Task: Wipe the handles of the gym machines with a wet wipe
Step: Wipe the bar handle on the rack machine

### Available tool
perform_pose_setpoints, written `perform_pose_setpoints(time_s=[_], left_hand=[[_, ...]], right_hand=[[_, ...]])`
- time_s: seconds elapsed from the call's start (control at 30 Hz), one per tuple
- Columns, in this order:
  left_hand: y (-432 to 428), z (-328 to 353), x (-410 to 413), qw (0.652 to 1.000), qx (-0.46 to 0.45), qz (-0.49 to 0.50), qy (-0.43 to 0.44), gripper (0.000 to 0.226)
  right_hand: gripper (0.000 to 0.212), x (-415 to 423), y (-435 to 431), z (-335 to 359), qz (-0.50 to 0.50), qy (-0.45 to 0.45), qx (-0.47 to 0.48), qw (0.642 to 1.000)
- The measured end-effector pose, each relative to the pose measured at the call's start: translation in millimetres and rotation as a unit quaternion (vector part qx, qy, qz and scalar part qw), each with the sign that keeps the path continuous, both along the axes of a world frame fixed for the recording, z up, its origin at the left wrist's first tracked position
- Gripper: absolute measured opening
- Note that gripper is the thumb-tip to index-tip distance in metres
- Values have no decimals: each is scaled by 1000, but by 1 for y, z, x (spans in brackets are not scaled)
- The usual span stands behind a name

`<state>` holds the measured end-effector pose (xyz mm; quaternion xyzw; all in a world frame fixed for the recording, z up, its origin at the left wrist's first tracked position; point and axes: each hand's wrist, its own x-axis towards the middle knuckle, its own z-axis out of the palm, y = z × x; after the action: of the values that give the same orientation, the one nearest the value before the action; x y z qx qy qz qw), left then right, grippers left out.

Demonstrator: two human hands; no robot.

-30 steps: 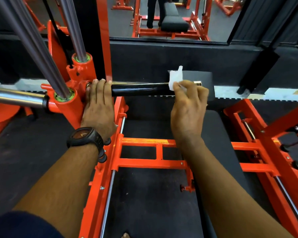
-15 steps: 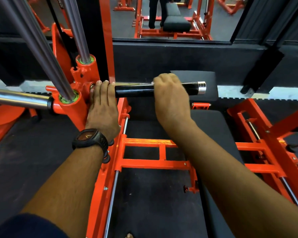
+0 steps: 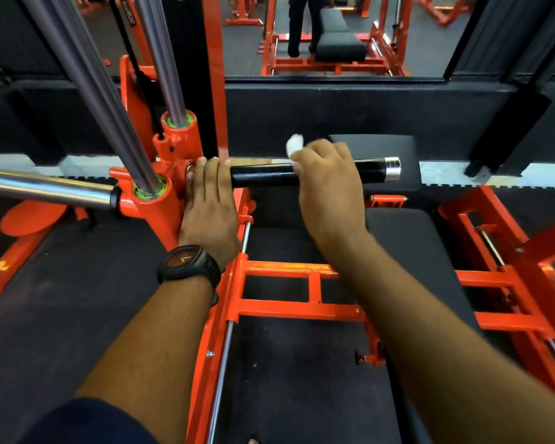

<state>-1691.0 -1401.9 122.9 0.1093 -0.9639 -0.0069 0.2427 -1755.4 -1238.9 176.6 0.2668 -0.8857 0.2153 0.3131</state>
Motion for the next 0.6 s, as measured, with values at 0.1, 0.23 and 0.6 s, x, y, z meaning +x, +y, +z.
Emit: perform_pose_setpoints(time_s=[0.1, 0.23, 0.6], left_hand=[[-1, -1, -1, 1000, -8, 8, -12, 97], [0, 0, -2, 999, -1, 13, -34, 114], [-1, 0, 0, 1000, 10, 2, -9, 103]], right_hand=[[19, 36, -8, -30, -49, -63, -277, 957], [18, 37, -40, -22, -136, -333, -721, 592], [19, 44, -45, 12, -36, -450, -818, 356]])
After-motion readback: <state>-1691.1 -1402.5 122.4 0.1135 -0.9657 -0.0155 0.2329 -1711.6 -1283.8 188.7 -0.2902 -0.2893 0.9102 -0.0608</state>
